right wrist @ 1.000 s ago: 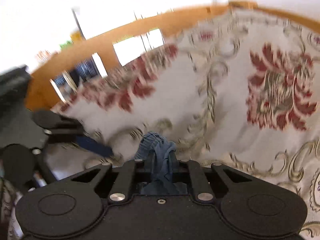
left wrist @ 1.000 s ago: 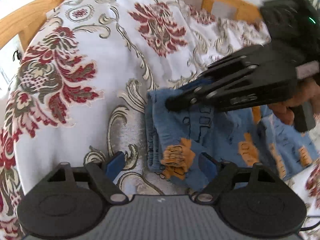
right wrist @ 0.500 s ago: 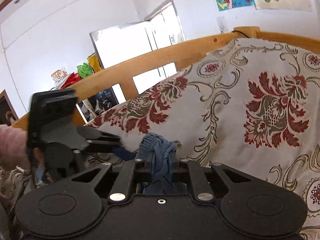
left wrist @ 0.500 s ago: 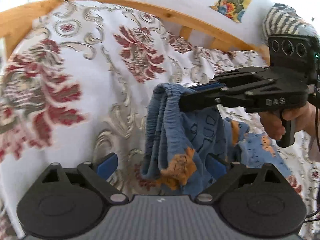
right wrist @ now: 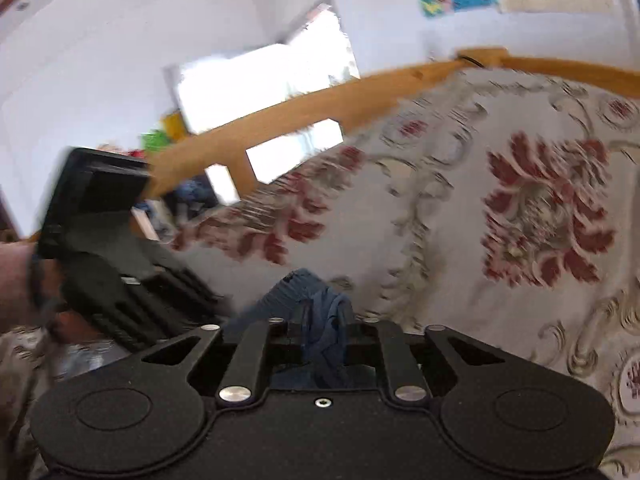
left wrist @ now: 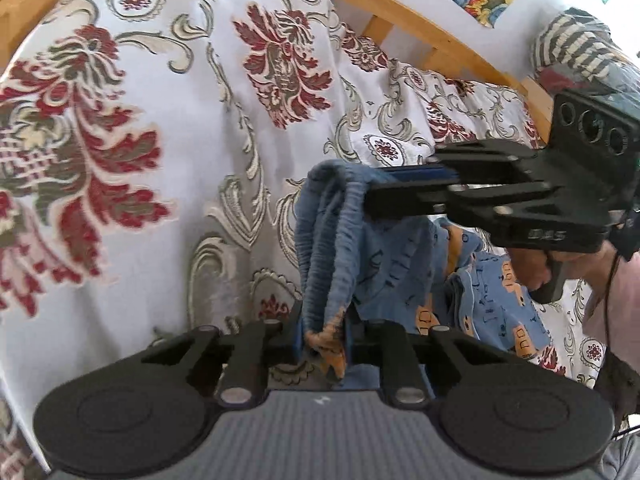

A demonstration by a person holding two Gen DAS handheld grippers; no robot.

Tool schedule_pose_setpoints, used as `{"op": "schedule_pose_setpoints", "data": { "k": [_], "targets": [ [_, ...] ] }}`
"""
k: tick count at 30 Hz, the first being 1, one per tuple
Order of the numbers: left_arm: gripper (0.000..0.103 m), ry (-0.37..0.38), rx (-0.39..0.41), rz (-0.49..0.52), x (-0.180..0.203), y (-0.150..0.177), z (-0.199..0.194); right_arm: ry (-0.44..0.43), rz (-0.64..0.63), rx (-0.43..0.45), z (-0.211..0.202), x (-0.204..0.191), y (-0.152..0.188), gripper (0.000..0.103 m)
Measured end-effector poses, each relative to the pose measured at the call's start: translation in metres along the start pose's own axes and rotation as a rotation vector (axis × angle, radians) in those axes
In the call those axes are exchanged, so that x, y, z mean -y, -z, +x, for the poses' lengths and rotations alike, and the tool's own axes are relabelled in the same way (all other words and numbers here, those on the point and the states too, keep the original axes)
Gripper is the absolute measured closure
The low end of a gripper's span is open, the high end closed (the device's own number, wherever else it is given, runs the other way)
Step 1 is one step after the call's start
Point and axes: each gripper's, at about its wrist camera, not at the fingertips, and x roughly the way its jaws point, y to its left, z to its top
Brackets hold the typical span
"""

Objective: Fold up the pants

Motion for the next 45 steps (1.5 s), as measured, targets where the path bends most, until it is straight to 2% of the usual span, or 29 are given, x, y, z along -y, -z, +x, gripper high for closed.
{"op": "schedule_pose_setpoints", "data": {
  "k": [2,4,5,7,12,15,17,19,22,24,25,26,28,30,33,36,41,45],
  "targets": [
    [0.084,-0.059,-0.025,-0.020,-0.003,0.000,0.005,0.093,0.013,-0.010,0.004,-0.001,0.003,0.074],
    [0.086,-0.121,-0.078,-0.062,-0.009,0.003,0.020,0.185,0.061,-0.008,-0.002,0.001,0.007,0.055],
    [0.087,-0.135,-0.098,-0.081,-0.013,0.006,0.026,0.239,0.074,-0.001,-0.011,0.001,0.012,0.054],
    [0.086,-0.143,-0.079,-0.083,-0.013,0.009,0.029,0.312,0.110,-0.007,-0.028,-0.004,0.025,0.052],
    [0.077,-0.155,-0.069,-0.072,-0.009,0.013,0.029,0.410,0.269,-0.038,-0.073,-0.042,0.077,0.047],
    [0.071,-0.161,-0.073,-0.070,-0.004,0.011,0.032,0.481,0.323,-0.002,-0.086,-0.072,0.106,0.047],
    [0.066,-0.165,-0.071,-0.084,-0.003,0.010,0.031,0.596,0.287,0.001,-0.079,-0.091,0.123,0.048],
    [0.064,-0.169,-0.065,-0.089,-0.003,0.011,0.032,0.691,0.229,-0.032,-0.066,-0.102,0.136,0.051],
    [0.064,-0.204,-0.059,-0.089,-0.001,0.011,0.035,0.742,0.125,-0.128,-0.035,-0.107,0.153,0.052],
    [0.079,-0.251,-0.046,-0.103,0.001,0.011,0.039,0.765,0.077,-0.129,-0.029,-0.111,0.159,0.052],
    [0.080,-0.257,-0.043,-0.109,0.000,0.011,0.041,0.769,0.071,-0.125,-0.030,-0.112,0.159,0.052],
    [0.085,-0.259,-0.036,-0.120,0.000,0.012,0.041,0.766,0.071,-0.112,-0.034,-0.114,0.158,0.052],
    [0.086,-0.261,-0.024,-0.145,-0.001,0.013,0.040,0.750,0.074,-0.065,-0.046,-0.118,0.153,0.051],
    [0.087,-0.272,-0.021,-0.134,0.001,0.014,0.039,0.741,0.081,-0.044,-0.051,-0.117,0.150,0.044],
    [0.087,-0.293,-0.016,-0.114,0.005,0.015,0.041,0.667,0.128,-0.060,-0.053,-0.102,0.154,0.044],
    [0.087,-0.308,-0.011,-0.104,0.008,0.016,0.043,0.581,0.183,-0.012,-0.069,-0.085,0.145,0.045],
    [0.084,-0.304,0.005,-0.063,0.008,0.021,0.040,0.367,0.232,0.009,-0.075,-0.033,0.083,0.044],
    [0.081,-0.297,0.011,-0.034,0.012,0.027,0.037,0.161,0.303,-0.020,-0.044,-0.001,0.029,0.043]
  ]
}}
